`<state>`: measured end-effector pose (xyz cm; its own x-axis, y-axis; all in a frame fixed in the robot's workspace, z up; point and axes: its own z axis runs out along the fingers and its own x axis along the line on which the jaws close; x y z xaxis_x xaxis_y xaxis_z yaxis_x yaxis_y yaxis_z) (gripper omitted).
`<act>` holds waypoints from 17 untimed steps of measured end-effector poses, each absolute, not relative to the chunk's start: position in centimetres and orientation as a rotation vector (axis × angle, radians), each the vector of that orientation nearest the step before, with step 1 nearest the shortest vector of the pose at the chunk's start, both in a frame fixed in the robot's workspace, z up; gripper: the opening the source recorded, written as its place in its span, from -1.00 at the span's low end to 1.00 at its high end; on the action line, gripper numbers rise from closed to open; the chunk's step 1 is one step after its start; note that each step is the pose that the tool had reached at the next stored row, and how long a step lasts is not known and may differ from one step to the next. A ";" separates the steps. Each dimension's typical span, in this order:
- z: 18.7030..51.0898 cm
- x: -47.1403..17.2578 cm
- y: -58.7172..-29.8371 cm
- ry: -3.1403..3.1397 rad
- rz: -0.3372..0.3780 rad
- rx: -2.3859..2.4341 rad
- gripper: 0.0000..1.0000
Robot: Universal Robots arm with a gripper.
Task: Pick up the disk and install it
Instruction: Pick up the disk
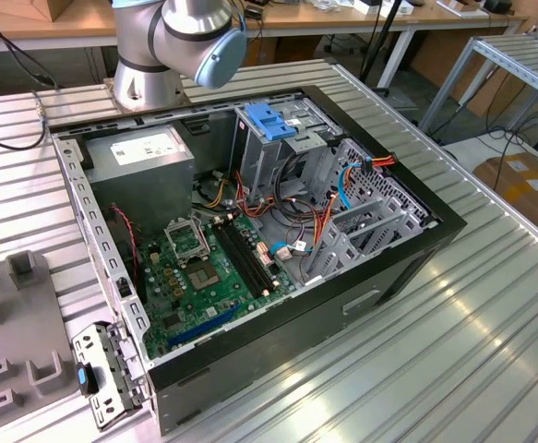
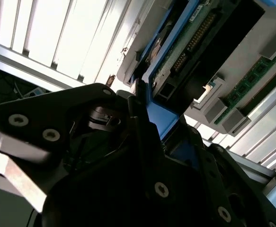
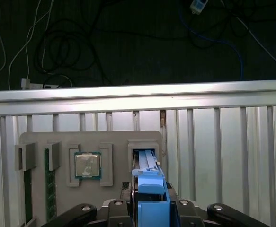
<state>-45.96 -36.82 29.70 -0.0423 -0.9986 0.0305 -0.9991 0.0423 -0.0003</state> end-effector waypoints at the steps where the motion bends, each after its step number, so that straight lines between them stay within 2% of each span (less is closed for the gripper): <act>1: 29.7 -46.0 -36.8 -2.252 0.033 2.159 -0.26; 17: 29.7 -46.0 -36.8 -2.233 0.034 2.179 -0.26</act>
<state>-45.96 -36.82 29.68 -0.0246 -0.9992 0.0304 -0.9997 0.0246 -0.0004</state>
